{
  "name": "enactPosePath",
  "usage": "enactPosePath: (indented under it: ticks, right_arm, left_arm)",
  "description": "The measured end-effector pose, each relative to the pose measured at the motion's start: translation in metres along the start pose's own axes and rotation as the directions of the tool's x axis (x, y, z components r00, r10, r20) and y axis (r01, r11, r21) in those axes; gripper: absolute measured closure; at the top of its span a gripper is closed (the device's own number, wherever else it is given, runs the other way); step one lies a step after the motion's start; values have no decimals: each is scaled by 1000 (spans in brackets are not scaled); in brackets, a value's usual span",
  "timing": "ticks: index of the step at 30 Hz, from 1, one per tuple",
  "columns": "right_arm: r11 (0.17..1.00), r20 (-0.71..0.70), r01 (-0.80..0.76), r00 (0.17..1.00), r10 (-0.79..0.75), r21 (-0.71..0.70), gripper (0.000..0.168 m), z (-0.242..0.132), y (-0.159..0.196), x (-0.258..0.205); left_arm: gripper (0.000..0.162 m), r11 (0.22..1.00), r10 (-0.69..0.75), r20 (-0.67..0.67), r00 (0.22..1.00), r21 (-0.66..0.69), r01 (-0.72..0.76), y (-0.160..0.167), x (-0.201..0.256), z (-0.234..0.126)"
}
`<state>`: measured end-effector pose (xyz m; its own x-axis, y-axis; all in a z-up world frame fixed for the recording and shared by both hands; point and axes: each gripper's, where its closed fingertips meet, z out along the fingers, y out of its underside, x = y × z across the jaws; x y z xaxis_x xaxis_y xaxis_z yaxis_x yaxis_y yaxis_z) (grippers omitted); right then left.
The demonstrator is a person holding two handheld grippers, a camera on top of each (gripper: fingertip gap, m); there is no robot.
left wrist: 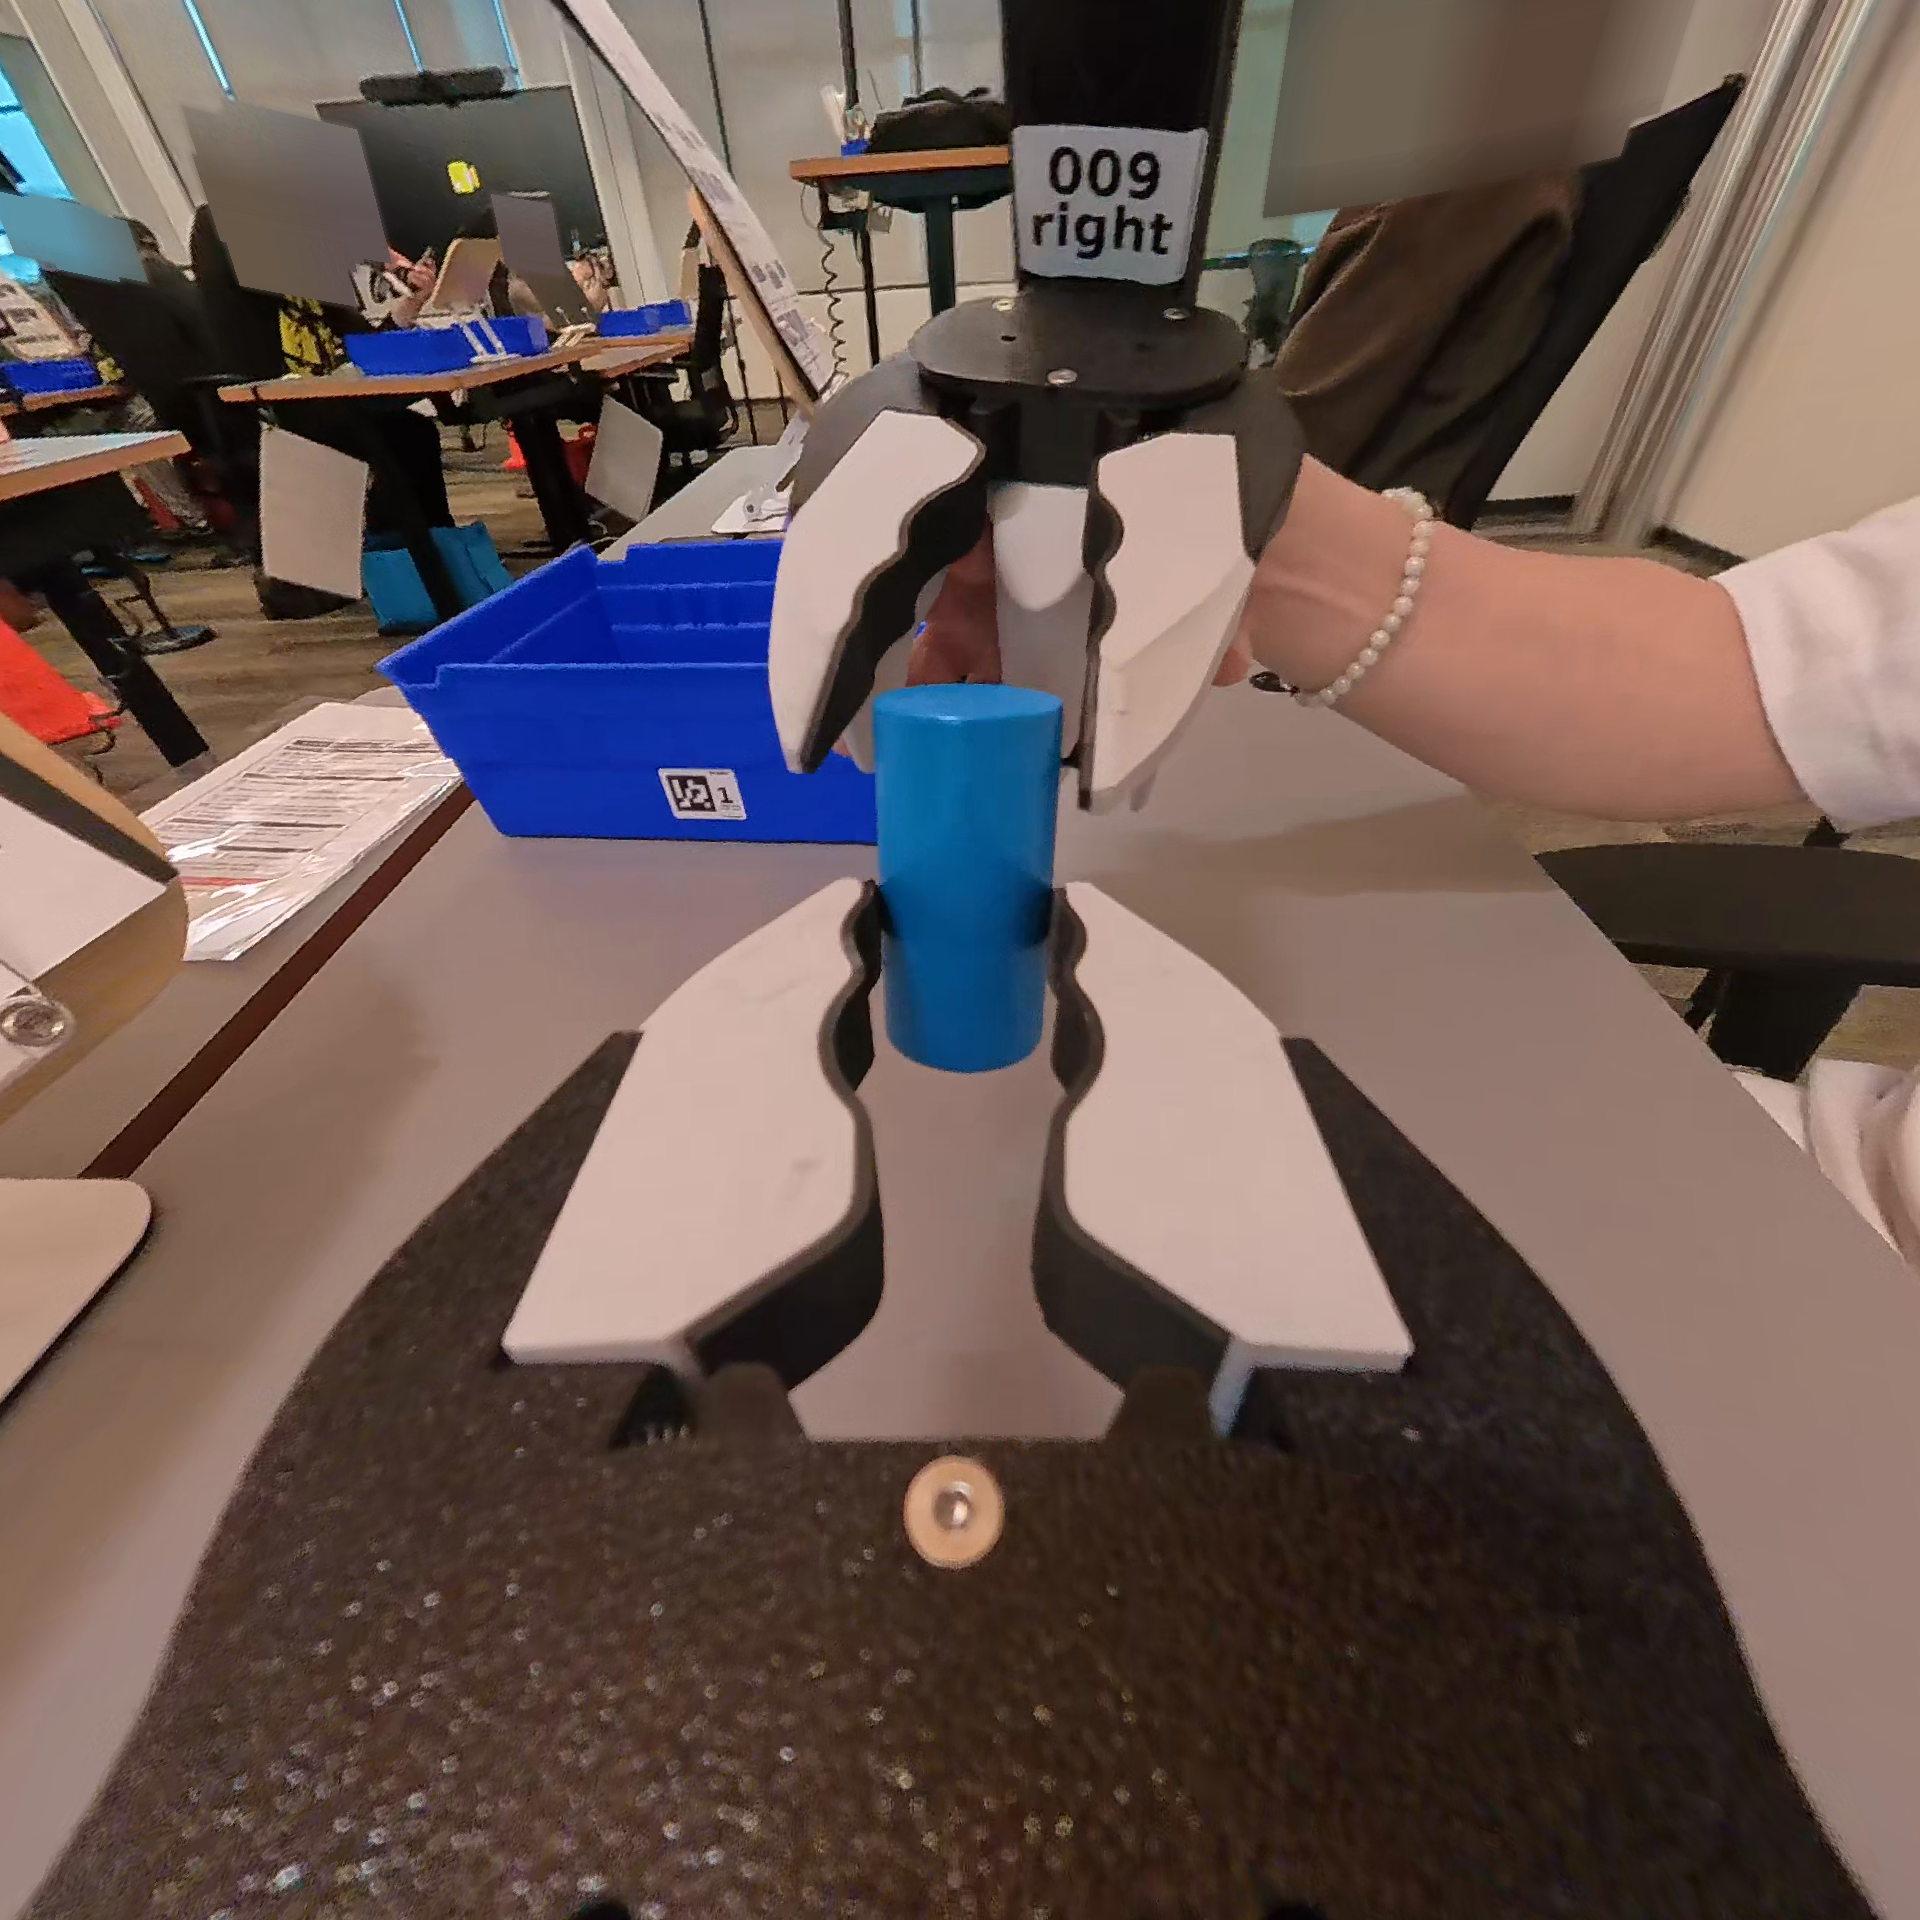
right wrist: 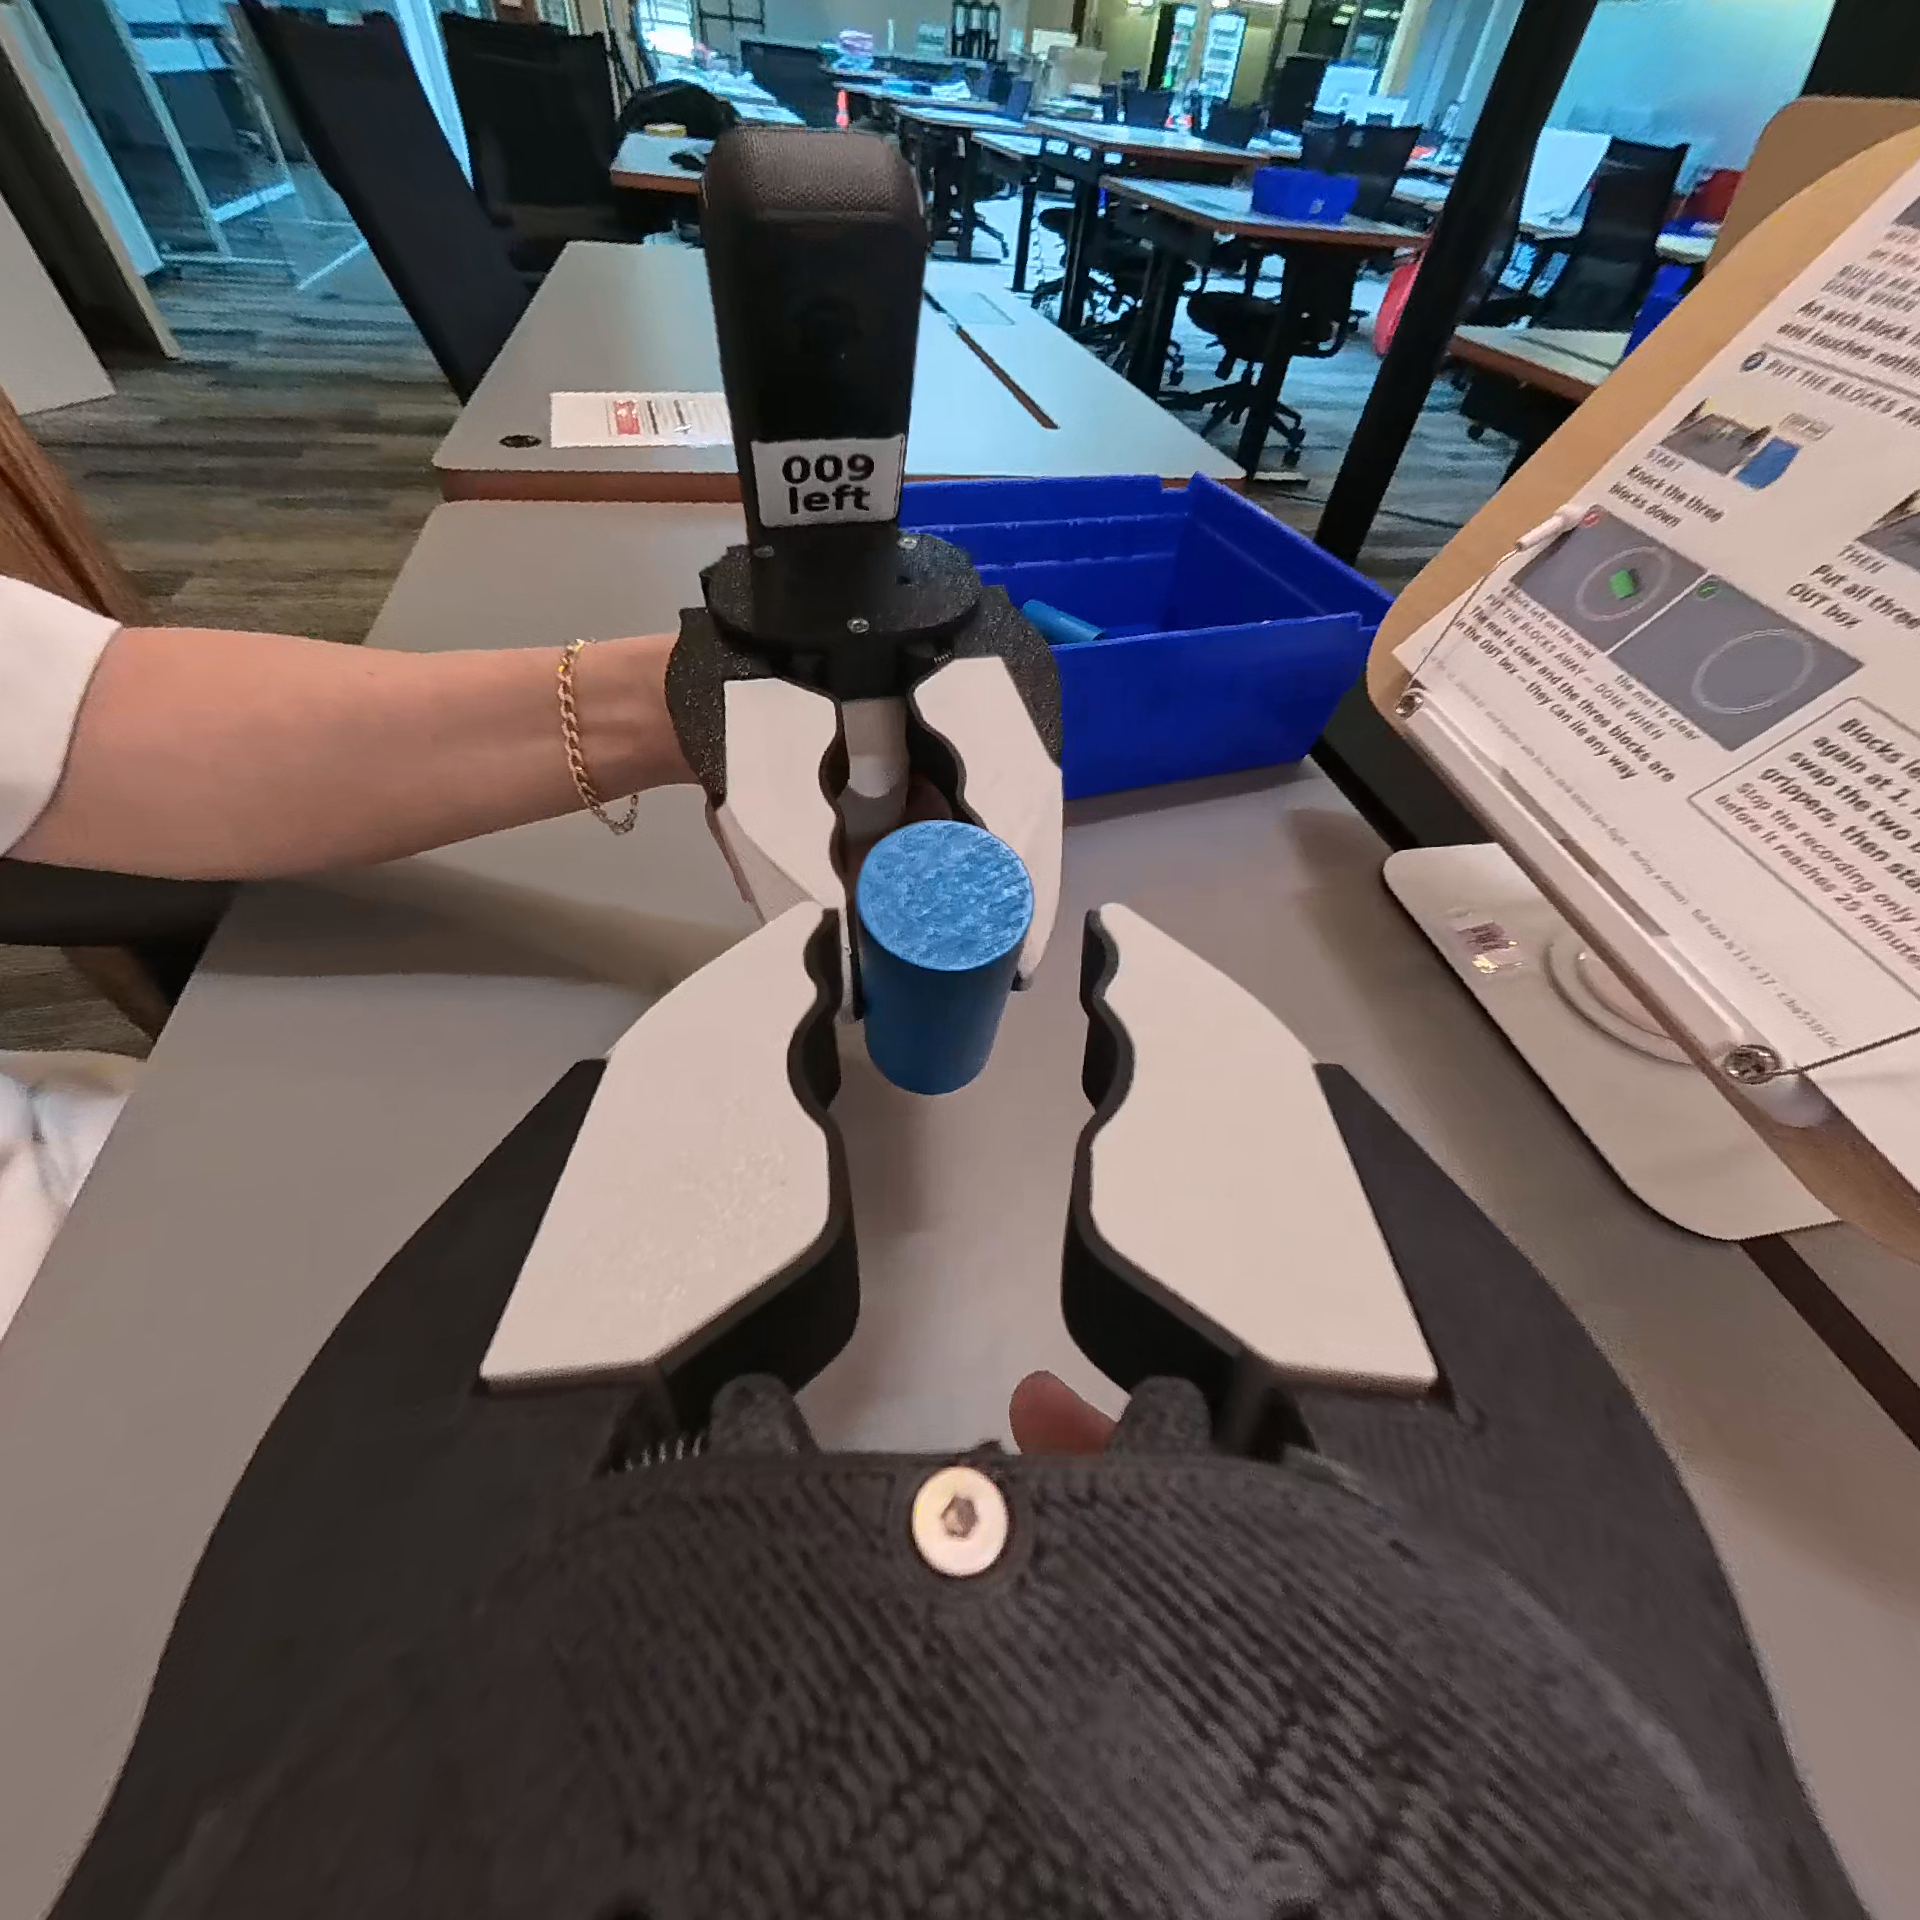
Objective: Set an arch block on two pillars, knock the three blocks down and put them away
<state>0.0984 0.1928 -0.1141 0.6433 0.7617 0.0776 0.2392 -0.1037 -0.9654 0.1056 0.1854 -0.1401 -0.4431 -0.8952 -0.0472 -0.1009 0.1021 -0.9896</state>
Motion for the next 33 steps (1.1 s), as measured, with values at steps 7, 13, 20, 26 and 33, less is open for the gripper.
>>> enactPosePath:
  ticks: [7,13,20,26,33]
  right_arm:
    - [1000,32,13,999,-12,-18,133,4,4,-2]
    - [996,54,30,998,-25,-87,136,5,12,-3]
    - [976,-101,-38,995,16,-213,136,1,30,30]
    - [942,-303,-195,947,108,-275,136,-8,68,85]
    - [921,-309,-223,943,122,-318,136,9,110,100]
  left_arm:
    - [132,1000,-7,-19,1000,26,7,4,1,2]
    - [132,1000,-12,-15,1000,15,12,10,1,4]
    - [106,991,10,193,981,-133,16,35,-20,0]
    - [97,952,93,453,887,-300,53,66,-43,-31]
    - [100,958,83,490,868,-280,67,68,-29,-45]
